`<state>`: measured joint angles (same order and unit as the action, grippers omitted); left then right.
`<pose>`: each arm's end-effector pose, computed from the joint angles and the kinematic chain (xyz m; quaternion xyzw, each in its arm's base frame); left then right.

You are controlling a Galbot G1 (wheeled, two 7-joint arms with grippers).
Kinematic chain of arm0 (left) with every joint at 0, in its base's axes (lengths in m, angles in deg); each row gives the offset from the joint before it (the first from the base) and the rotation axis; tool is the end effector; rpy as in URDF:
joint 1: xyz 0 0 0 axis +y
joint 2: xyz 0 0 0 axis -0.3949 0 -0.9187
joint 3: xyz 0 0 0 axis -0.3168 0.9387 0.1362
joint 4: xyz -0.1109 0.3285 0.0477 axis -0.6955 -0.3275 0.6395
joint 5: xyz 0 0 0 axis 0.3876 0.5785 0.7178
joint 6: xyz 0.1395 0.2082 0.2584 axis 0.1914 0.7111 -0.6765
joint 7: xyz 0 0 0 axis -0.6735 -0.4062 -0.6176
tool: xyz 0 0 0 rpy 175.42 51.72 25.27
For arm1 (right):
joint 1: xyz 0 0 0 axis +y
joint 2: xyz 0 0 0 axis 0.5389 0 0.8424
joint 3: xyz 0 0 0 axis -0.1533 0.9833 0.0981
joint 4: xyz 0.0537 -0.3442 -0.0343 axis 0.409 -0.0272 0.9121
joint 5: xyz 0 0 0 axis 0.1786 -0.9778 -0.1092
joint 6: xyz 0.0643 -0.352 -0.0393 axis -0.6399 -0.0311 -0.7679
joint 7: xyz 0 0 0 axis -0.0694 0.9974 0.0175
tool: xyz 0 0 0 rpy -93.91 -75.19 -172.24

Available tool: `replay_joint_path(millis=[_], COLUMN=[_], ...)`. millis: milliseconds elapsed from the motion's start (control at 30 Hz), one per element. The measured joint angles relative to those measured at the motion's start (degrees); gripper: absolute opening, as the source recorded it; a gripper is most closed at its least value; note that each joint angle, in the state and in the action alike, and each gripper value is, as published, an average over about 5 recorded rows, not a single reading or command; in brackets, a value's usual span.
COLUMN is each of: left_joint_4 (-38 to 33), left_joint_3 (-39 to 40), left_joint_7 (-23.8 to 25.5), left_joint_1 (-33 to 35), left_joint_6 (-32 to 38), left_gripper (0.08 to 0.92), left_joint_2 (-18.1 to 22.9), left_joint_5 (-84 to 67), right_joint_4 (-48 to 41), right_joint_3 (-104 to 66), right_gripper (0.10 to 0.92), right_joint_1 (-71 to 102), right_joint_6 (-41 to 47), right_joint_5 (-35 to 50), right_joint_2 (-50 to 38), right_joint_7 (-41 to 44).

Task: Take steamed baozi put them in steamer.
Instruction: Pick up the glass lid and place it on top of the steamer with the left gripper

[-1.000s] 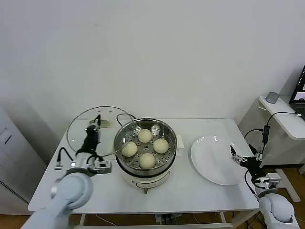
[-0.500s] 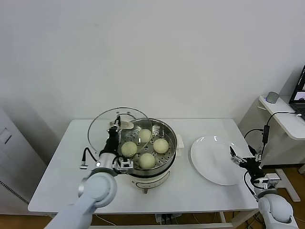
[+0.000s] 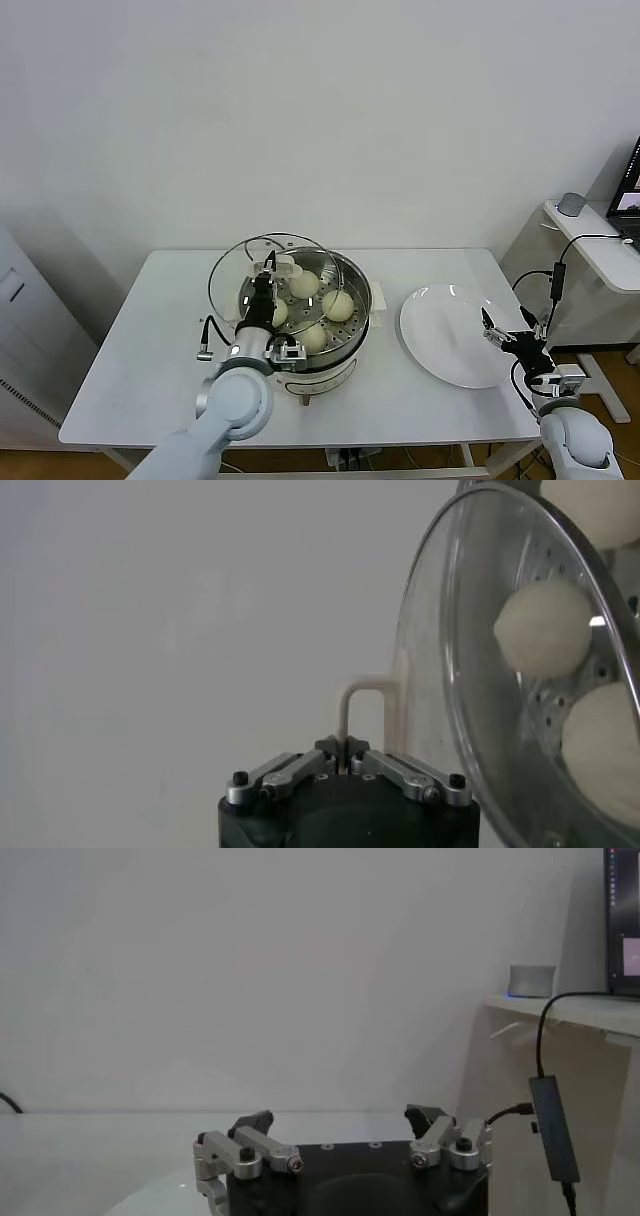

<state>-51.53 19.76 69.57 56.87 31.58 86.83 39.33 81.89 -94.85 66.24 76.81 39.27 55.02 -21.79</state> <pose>0.3116 -0.1016 -0.2389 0.0029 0.7011 0.7120 0.0394 0.2943 -0.2378 -0.3708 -0.0100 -0.9990 0.0149 0.0401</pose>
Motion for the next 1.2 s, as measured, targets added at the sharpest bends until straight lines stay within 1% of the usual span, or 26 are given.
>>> replay_joint_path(millis=[633, 1200], left_joint_4=[2.89, 5.05], left_joint_3=[4.16, 5.12], left_joint_7=[-0.94, -1.65], left_joint_1=[-0.30, 0.07], left_joint_6=[-1.73, -1.83], left_gripper=[0.105, 0.105], left_joint_2=[4.80, 6.71], left_joint_5=[2.09, 2.74], right_joint_4=[-0.71, -1.44], right_joint_3=[-0.23, -0.59], right_gripper=[0.823, 0.823], right_joint_1=[0.20, 0.21], right_joint_6=[-0.14, -0.30], right_joint_5=[-0.13, -0.29], right_joint_2=[0.32, 0.51], right_joint_7=[0.37, 0.67])
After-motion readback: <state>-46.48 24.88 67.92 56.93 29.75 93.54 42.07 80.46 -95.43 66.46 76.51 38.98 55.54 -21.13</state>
